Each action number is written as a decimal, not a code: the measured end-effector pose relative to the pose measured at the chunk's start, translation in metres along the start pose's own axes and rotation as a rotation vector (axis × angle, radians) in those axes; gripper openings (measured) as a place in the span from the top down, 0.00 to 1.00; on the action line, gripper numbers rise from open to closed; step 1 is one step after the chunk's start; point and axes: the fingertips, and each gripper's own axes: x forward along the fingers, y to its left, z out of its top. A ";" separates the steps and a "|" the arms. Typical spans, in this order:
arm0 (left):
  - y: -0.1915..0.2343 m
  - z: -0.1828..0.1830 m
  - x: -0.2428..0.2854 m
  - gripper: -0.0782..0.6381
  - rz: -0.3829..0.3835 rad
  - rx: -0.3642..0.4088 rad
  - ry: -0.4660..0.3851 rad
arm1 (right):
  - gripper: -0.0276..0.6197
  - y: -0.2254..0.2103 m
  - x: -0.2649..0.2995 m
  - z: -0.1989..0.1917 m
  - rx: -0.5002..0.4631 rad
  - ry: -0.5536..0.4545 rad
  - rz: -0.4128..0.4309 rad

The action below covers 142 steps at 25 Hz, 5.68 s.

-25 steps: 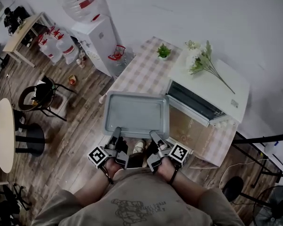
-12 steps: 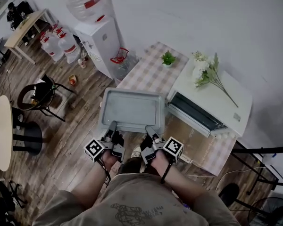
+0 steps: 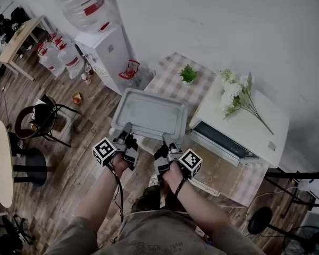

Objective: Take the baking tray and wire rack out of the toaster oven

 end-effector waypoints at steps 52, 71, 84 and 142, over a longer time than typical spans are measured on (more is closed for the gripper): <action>0.077 0.010 0.178 0.46 0.253 0.127 0.298 | 0.48 -0.045 0.094 0.072 -0.035 -0.218 -0.164; -0.022 -0.057 0.079 0.51 0.095 0.063 0.247 | 0.53 0.031 -0.037 0.048 -0.133 -0.127 -0.001; -0.100 -0.162 0.029 0.52 -0.052 0.081 0.412 | 0.55 0.065 -0.171 0.095 -0.182 -0.272 0.093; -0.078 -0.296 0.160 0.72 -0.209 0.046 0.381 | 0.70 0.016 -0.212 0.310 -0.147 -0.660 0.218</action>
